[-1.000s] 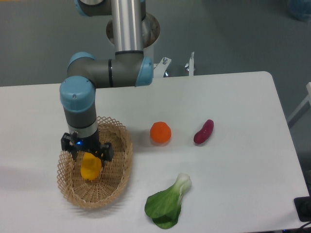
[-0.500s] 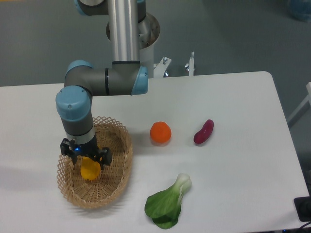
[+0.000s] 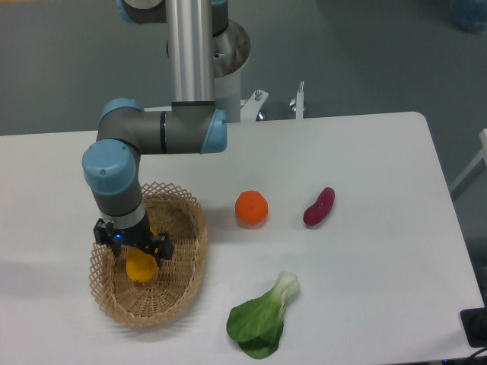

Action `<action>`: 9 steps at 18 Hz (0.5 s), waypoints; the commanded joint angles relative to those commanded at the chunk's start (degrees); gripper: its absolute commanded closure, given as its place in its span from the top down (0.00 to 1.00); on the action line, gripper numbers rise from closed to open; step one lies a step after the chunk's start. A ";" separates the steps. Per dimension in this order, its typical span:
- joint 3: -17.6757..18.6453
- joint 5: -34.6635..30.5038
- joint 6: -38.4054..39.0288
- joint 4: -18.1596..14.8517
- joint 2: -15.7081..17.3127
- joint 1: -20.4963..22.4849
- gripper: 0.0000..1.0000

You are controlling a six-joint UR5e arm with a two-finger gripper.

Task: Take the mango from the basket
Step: 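Lower the open gripper around the yellow mango in the basket, then close the gripper on the yellow mango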

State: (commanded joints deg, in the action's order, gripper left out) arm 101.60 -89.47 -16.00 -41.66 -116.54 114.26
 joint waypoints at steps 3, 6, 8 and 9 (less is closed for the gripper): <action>0.00 -0.35 0.00 0.09 -0.09 0.00 0.94; -0.09 -1.23 0.79 0.18 -0.18 -0.17 0.76; -0.09 -2.28 0.97 0.26 -0.18 -0.26 0.68; -0.09 -2.37 1.05 0.26 -0.09 -0.35 0.62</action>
State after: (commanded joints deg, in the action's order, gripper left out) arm 101.51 -91.84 -14.94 -41.40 -116.63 113.91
